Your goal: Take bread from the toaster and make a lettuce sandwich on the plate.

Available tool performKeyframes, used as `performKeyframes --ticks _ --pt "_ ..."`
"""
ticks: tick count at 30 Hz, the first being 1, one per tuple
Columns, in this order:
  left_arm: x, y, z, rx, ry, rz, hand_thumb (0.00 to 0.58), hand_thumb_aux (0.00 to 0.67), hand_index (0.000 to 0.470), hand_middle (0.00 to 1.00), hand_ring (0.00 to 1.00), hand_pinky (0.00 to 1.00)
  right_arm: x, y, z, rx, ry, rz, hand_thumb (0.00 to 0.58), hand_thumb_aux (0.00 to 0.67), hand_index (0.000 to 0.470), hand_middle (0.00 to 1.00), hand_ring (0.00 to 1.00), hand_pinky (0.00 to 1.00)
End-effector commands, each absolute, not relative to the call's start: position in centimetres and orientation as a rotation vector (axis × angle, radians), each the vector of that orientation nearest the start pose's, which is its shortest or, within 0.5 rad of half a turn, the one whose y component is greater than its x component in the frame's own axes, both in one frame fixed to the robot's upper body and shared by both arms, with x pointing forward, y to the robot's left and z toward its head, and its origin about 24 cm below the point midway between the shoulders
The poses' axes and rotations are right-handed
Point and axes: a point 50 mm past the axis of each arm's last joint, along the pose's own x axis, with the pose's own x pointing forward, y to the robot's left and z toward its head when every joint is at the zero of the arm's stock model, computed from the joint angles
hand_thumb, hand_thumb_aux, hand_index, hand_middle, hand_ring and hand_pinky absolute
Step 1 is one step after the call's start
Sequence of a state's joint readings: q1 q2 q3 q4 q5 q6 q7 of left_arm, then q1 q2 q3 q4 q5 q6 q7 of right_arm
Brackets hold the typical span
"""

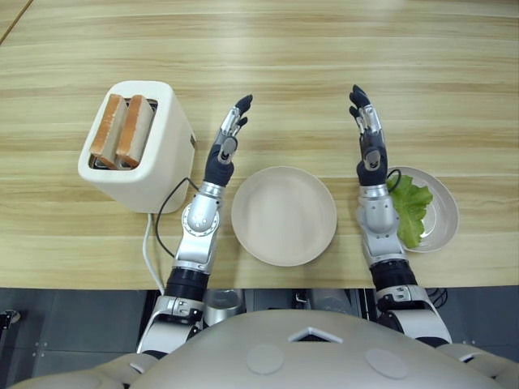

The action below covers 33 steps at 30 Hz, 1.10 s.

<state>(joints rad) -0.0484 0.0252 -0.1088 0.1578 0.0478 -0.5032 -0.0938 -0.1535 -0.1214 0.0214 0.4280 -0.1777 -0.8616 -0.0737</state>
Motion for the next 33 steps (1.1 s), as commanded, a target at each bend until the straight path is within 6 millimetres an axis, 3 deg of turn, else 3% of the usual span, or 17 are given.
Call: performKeyframes --ticks 1,9,12,15,18,22,29,33 --pt "25.0 12.1 5.7 0.085 -0.366 -0.218 0.0 0.0 0.0 0.0 0.0 0.0 26.0 -14.8 5.6 -0.24 -0.558 0.115 0.0 0.0 0.0 0.0 0.0 0.0" --pt "25.0 12.5 6.0 0.17 -0.397 -0.214 0.0 0.0 0.0 0.0 0.0 0.0 26.2 -14.5 5.4 -0.233 -0.554 0.123 0.0 0.0 0.0 0.0 0.0 0.0" --pt "24.9 13.6 8.8 0.345 -0.481 -0.164 0.0 0.0 0.0 0.0 0.0 0.0 26.3 -14.5 5.3 -0.229 -0.546 0.115 0.0 0.0 0.0 0.0 0.0 0.0" --pt "24.0 16.3 12.2 0.677 -0.539 -0.113 0.0 0.0 0.0 0.0 0.0 0.0 26.5 -14.0 5.2 -0.219 -0.54 0.126 0.0 0.0 0.0 0.0 0.0 0.0" --pt "23.2 19.7 13.2 0.922 -0.435 -0.043 0.0 0.0 0.0 0.0 0.0 0.0 26.5 -13.4 5.1 -0.213 -0.542 0.14 0.0 0.0 0.0 0.0 0.0 0.0" --pt "21.7 25.0 14.9 1.119 -0.292 0.142 0.0 0.0 0.0 0.0 0.0 0.0 26.5 -12.8 5.1 -0.205 -0.542 0.153 0.0 0.0 0.0 0.0 0.0 0.0" --pt "19.2 30.7 14.2 1.284 -0.029 0.308 0.0 0.0 0.0 0.0 0.0 0.0 26.5 -12.4 5.1 -0.199 -0.537 0.164 0.0 0.0 0.0 0.0 0.0 0.0" --pt "19.2 31.6 13.2 1.281 0.049 0.309 0.0 0.0 0.0 0.0 0.0 0.0 26.4 -12.5 5.0 -0.201 -0.534 0.166 0.0 0.0 0.0 0.0 0.0 0.0"
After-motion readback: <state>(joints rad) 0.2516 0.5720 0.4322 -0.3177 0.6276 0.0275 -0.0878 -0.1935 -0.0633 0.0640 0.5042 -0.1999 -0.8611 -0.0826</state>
